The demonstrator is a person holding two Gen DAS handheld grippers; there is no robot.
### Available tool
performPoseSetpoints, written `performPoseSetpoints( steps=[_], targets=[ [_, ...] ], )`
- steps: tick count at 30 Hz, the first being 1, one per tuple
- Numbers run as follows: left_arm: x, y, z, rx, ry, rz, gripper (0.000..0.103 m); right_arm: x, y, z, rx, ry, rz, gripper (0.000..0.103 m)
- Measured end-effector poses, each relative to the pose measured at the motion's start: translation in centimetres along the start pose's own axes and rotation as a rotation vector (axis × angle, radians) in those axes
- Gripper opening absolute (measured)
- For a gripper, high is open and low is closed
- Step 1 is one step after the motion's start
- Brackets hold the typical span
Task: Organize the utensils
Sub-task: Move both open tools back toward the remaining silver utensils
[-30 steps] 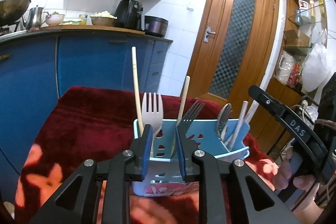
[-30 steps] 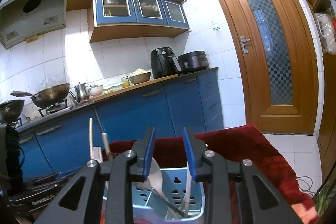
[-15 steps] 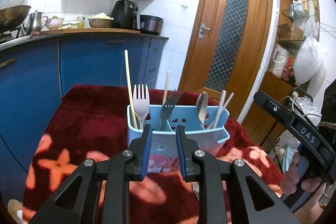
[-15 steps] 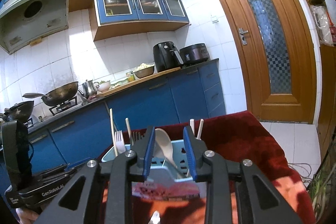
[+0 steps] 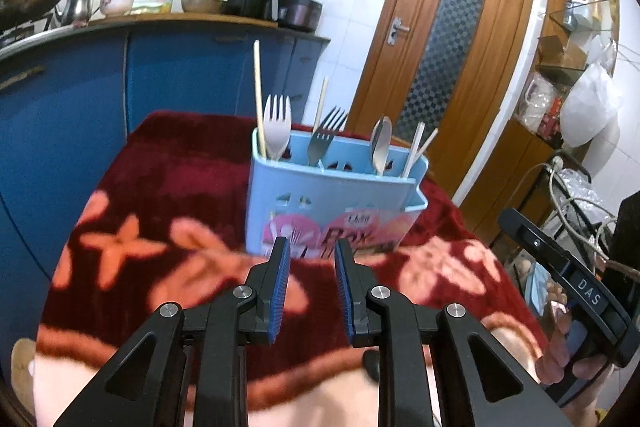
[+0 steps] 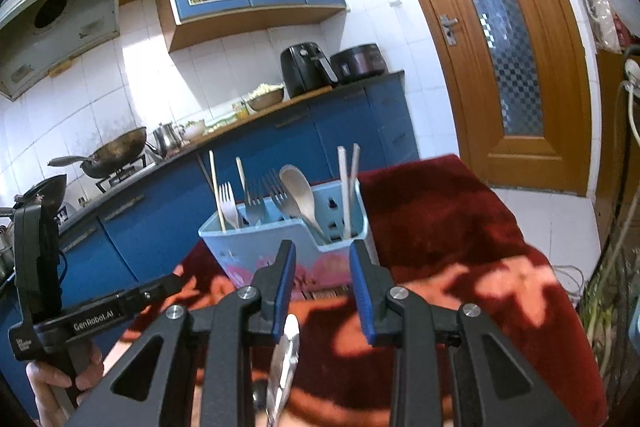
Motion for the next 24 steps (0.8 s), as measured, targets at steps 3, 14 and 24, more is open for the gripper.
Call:
performPoseSetpoints(
  steps=[3,14,24],
  targets=[
    [0.9,0.0,0.3,-0.003,0.014,0.027,0.023,1.1,0.6,-0.5,0.015,-0.005,0.025,0.031],
    [4.3,-0.4,-0.4,-0.003,0.017,0.146,0.023,4.3,2.5,-2.7,0.059,-0.057,0.067,0.031],
    [6.6,-1.1,-1.4,-0.009,0.005,0.246,0.023,6.3,4.3,-4.5,0.107,-0.057,0.127,0.031]
  ],
)
Point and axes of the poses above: each gripper's, at about its wrist camera, not at the fingertips, and y roughly against the way its jaws point, z to its left, x to its underside, the point moved 5 cm from there along -y, roughly the way its jaws point, and after that the axes turned 6 degrees about -z, right-handed, at the moved point
